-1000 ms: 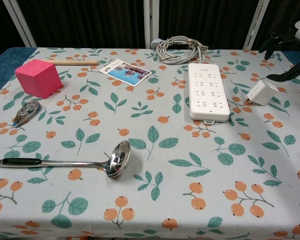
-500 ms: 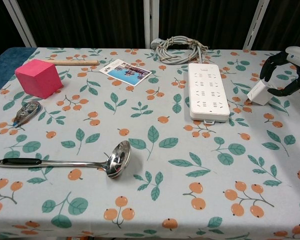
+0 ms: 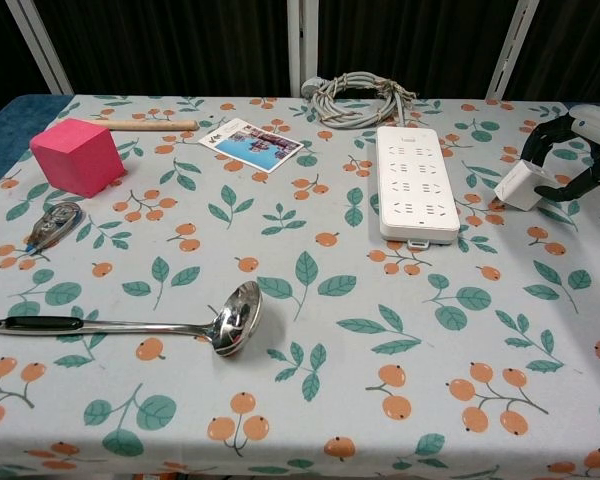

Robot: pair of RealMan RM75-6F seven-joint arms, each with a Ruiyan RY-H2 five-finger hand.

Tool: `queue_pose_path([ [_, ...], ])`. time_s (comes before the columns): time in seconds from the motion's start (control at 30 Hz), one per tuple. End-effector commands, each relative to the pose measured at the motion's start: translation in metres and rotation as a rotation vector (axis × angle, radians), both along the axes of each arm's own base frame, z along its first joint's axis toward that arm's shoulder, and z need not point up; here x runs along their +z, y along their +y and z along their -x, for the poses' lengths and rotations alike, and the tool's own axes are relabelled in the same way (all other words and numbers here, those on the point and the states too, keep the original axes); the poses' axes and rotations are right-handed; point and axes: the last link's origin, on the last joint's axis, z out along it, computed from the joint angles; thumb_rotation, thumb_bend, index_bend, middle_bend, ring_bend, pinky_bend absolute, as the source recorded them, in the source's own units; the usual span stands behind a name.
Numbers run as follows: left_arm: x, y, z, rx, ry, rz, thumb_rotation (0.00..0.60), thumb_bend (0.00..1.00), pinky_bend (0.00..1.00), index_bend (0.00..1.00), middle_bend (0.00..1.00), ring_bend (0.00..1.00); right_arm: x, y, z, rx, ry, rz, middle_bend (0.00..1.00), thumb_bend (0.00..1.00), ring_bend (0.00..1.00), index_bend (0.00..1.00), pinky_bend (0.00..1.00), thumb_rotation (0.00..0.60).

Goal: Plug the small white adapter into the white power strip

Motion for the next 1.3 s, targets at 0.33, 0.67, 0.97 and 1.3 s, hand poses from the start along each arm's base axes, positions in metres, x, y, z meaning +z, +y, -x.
queue_pose_path([
  [0.33, 0.002, 0.0, -0.001, -0.009, -0.001, 0.004, 0.6, 0.0, 0.0, 0.06, 0.0, 0.0, 0.014, 0.013, -0.017, 0.121, 0.005, 0.016, 0.62, 0.6, 0.34, 0.74, 0.0, 0.6],
  [0.67, 0.002, 0.0, -0.001, -0.029, -0.008, 0.01, 0.6, 0.0, 0.0, 0.06, 0.0, 0.0, 0.032, 0.039, -0.092, 0.171, 0.146, -0.033, 0.67, 0.68, 0.4, 0.79, 0.0, 0.6],
  [0.97, 0.001, -0.001, 0.005, -0.038, -0.023, 0.015, 0.6, 0.0, 0.0, 0.06, 0.0, 0.0, 0.008, 0.047, -0.134, 0.081, 0.215, -0.048, 0.67, 0.74, 0.42, 0.8, 0.0, 0.6],
  [1.3, -0.001, -0.002, 0.01, -0.052, -0.039, 0.01, 0.6, 0.0, 0.0, 0.06, 0.0, 0.0, -0.009, 0.044, -0.164, 0.051, 0.289, -0.042, 0.67, 0.74, 0.42, 0.81, 0.0, 0.6],
])
